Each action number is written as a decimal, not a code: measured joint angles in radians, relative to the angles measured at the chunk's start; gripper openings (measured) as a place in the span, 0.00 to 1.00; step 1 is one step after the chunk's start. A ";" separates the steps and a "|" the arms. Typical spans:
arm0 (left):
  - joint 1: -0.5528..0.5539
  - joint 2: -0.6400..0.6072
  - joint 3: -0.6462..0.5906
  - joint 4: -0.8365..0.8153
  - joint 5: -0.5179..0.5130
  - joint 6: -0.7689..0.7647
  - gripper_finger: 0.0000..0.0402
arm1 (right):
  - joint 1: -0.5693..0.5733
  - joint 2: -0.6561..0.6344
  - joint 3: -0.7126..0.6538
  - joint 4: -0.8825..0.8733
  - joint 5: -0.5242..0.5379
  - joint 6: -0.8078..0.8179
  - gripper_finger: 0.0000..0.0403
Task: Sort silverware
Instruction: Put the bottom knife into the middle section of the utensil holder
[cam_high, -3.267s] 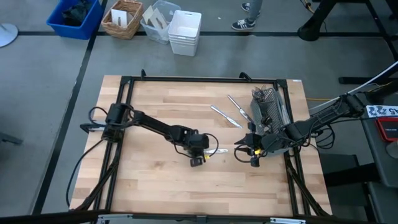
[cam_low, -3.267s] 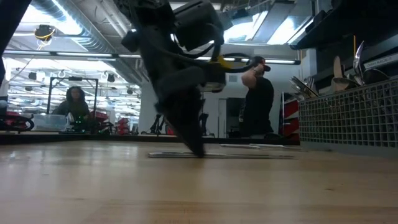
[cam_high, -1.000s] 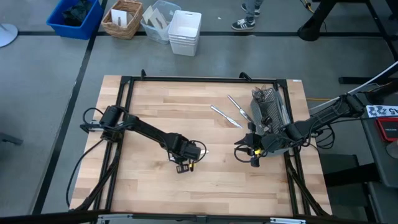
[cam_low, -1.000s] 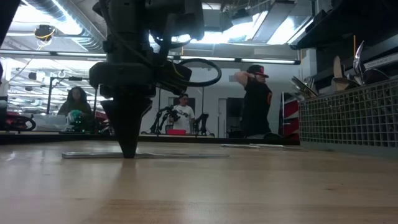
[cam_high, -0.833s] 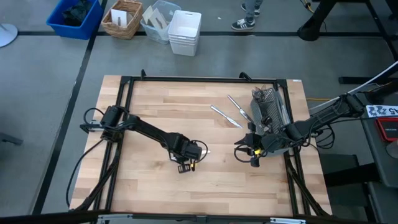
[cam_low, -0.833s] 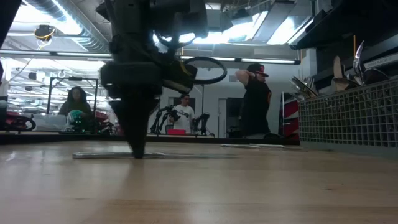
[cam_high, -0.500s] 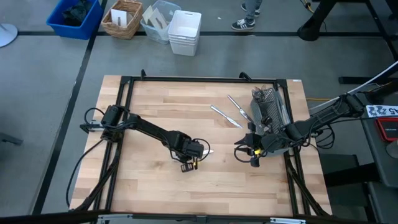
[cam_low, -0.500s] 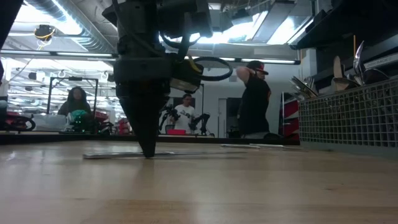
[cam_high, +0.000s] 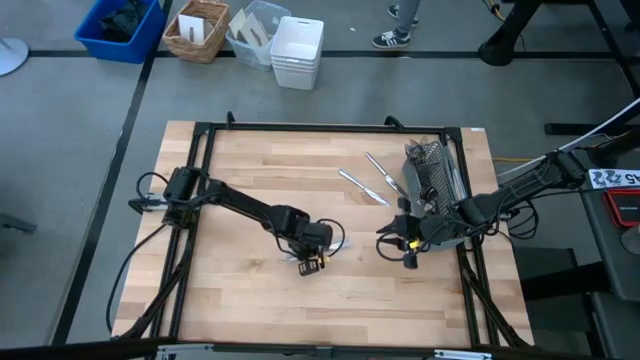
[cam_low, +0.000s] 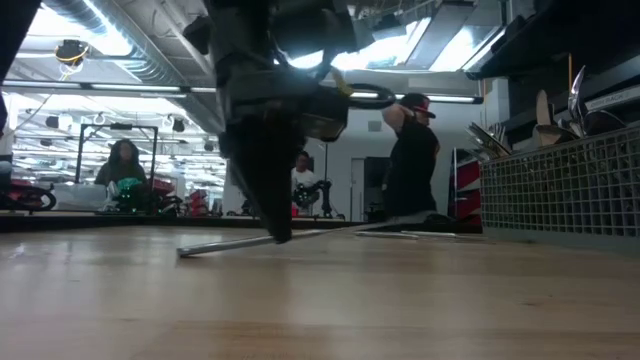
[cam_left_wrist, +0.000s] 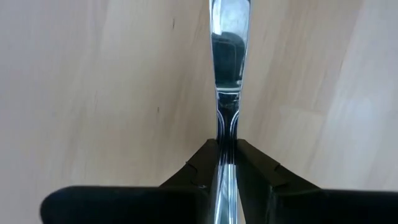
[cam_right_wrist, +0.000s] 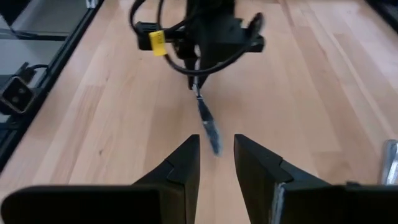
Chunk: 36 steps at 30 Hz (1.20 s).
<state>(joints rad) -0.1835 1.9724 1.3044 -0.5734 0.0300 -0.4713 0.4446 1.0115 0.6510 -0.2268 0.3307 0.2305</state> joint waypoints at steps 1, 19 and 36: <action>0.004 0.000 0.000 0.012 0.008 0.000 0.09 | 0.000 0.000 0.000 0.000 -0.012 0.000 0.25; 0.090 -0.002 0.000 0.295 0.339 0.000 0.09 | 0.000 0.000 0.000 0.000 -0.141 -0.168 0.25; 0.099 -0.003 0.001 0.426 0.423 -0.001 0.09 | 0.000 0.000 0.000 -0.004 -0.193 -0.348 0.25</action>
<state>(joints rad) -0.0849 1.9694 1.3052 -0.1479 0.4534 -0.4721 0.4449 1.0115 0.6510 -0.2304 0.1379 -0.1180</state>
